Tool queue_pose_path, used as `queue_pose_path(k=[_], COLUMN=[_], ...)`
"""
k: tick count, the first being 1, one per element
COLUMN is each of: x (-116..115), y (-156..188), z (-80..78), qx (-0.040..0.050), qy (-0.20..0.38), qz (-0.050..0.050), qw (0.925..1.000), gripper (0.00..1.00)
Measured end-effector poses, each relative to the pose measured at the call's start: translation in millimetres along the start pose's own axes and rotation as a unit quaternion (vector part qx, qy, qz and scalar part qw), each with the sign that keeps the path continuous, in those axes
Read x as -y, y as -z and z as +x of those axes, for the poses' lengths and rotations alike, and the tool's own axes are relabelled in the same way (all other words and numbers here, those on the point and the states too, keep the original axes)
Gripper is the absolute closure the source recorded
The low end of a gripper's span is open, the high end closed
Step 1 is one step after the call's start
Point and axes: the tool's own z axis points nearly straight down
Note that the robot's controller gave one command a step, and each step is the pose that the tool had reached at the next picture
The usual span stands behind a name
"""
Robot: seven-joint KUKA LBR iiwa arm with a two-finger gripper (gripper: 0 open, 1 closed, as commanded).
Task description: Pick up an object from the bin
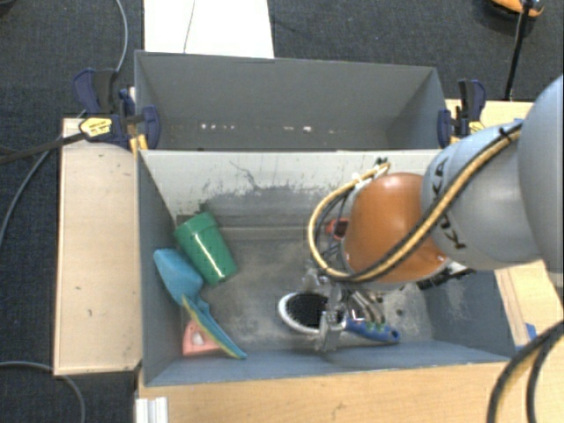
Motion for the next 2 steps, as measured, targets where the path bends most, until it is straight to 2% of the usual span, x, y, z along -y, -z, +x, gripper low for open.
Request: queue_pose_path(k=[1, 2], x=[-2.5, -2.5], y=[-18.7, -18.7], z=[-1.7, -1.7], qx=[0.0009, 0.0009], qy=[-0.087, -0.087], qz=[-0.001, -0.001], qw=[0.9962, 0.9962], gripper=[1.0, 1.0])
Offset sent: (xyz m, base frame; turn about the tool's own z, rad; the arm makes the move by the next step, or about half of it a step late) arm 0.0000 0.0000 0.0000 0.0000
